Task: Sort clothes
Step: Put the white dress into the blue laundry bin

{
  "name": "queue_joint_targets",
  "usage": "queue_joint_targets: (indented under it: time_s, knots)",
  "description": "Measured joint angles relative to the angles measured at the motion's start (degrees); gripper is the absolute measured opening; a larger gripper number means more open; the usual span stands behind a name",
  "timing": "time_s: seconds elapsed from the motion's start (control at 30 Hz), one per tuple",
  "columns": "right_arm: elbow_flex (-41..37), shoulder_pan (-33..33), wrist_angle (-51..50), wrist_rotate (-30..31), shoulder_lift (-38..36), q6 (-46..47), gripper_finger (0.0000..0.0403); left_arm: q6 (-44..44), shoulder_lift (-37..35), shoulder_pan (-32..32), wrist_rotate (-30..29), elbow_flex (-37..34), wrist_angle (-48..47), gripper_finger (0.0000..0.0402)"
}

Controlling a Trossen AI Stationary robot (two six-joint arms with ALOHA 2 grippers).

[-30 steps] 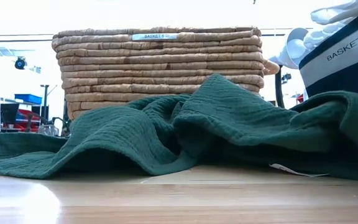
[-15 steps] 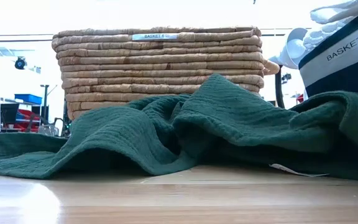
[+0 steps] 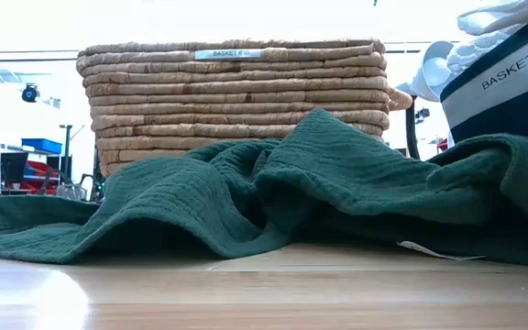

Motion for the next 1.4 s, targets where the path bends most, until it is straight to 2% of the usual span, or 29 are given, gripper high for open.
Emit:
queue_joint_targets:
  time_s: [0.13,0.23,0.47,0.67,0.97,1.17,1.27,1.4]
  knots:
    - [0.7,0.3,6.9,-0.2,3.0,-3.1,0.0208,0.0,0.0,0.1,0.0,0.0,0.0,0.0048]
    - [1.4,0.4,5.1,-1.3,5.3,-3.9,0.0227,0.0,0.0,0.1,0.0,0.0,-0.2,0.0048]
    - [1.4,0.3,3.6,-2.7,8.7,-2.9,0.0233,0.0,0.0,0.1,0.0,0.0,-0.2,0.0048]
    - [1.2,0.3,3.6,-2.8,10.3,-3.4,0.0176,-0.3,0.0,0.1,0.0,0.0,-0.2,0.0048]
    - [1.2,0.2,3.5,-5.3,9.3,-2.7,0.0021,-0.6,0.0,0.1,0.0,0.0,-0.2,0.0048]
    - [2.9,0.2,-0.2,-6.2,7.4,-0.2,0.0011,-0.6,0.0,0.1,0.0,0.0,-0.2,0.0048]
    - [3.8,0.2,-5.7,-6.2,7.1,1.3,0.0011,-0.6,0.0,0.1,0.0,0.0,-0.2,0.0048]
    - [2.0,0.0,-8.7,-5.3,7.3,-1.4,0.001,-0.6,0.0,0.1,0.0,0.0,-0.2,0.0048]
